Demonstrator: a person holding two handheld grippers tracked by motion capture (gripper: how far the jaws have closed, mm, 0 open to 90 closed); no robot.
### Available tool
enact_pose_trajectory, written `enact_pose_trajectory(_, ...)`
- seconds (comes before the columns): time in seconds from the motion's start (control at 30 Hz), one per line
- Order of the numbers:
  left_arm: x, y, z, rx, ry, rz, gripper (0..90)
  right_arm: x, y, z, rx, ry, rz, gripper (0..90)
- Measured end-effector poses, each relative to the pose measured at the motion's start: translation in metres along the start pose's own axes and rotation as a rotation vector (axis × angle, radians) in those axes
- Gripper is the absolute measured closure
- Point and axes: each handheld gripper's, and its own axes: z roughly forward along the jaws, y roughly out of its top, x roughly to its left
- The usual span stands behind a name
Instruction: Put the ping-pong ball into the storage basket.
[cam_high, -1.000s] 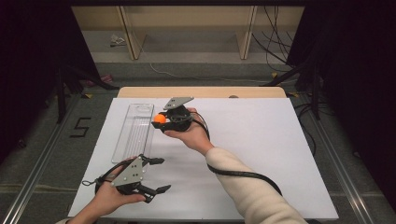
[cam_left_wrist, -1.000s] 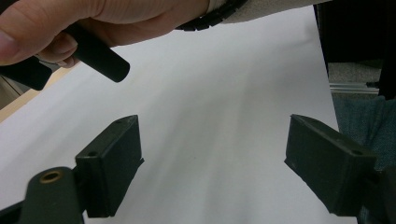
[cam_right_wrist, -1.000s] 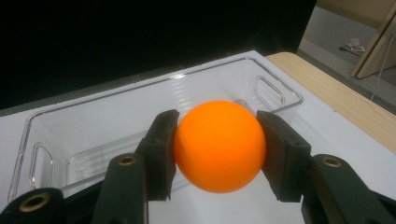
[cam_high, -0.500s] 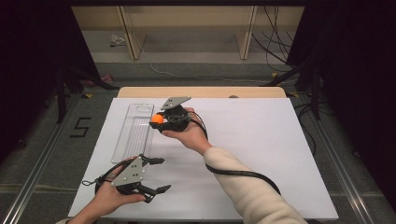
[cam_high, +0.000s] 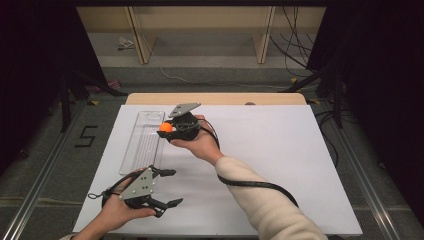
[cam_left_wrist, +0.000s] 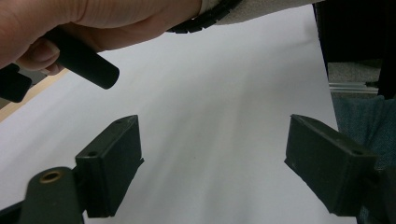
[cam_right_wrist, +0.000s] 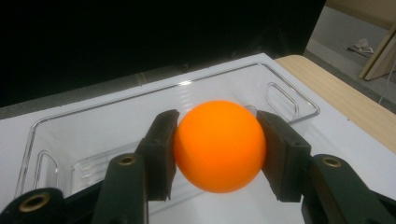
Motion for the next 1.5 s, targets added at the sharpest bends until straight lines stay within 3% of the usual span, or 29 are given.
enact_pose_trajectory(1.5, -0.001, 0.000, 0.001, 0.009, -0.012, 0.009, 17.9, 0.009, 0.006, 0.025, 0.028, 0.041, -0.013, 51.4)
